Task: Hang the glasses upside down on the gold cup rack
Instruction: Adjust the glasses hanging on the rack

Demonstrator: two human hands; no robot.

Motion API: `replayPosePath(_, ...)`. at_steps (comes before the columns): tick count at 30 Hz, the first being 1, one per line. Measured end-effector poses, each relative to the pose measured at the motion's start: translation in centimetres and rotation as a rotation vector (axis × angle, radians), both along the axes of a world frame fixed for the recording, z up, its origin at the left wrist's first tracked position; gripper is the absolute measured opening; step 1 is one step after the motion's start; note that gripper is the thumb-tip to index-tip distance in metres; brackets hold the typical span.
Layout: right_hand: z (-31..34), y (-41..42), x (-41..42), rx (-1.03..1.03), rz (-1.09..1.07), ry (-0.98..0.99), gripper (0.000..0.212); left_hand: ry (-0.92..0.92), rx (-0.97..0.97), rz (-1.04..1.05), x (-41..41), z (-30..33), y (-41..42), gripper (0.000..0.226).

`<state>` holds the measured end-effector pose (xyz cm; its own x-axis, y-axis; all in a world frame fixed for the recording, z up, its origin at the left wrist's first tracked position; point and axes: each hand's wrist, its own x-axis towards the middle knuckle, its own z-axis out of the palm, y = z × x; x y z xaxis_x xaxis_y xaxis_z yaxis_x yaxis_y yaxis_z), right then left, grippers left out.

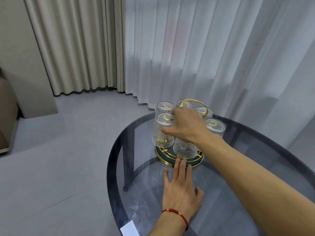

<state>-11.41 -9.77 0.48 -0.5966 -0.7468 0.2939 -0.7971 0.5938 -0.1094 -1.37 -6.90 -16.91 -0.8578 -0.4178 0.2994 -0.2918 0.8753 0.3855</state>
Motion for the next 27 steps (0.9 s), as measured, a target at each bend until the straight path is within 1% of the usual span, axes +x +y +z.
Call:
replayPosePath(9,0.0,0.8,-0.6,0.005,0.069,-0.056,0.071,0.036,0.014,0.006,-0.1,-0.3,0.0,0.069)
replayPosePath(16,-0.2,2.2,-1.0,-0.027,0.127,-0.079,0.083,0.015,0.022,0.0,-0.3,-0.5,-0.1,0.07)
replayPosePath(22,-0.4,5.8,-2.7,-0.14,0.172,-0.061,0.069,-0.038,-0.003,0.002,-0.3,-0.2,-0.2,0.072)
replayPosePath(24,-0.6,6.7,-3.3,-0.113,0.177,-0.019,0.07,-0.046,-0.007,0.002,-0.3,-0.1,-0.1,0.072)
replayPosePath(27,-1.2,7.2,-3.9,0.012,0.171,0.073,0.08,-0.049,-0.018,0.006,-0.3,-0.1,-0.1,0.073)
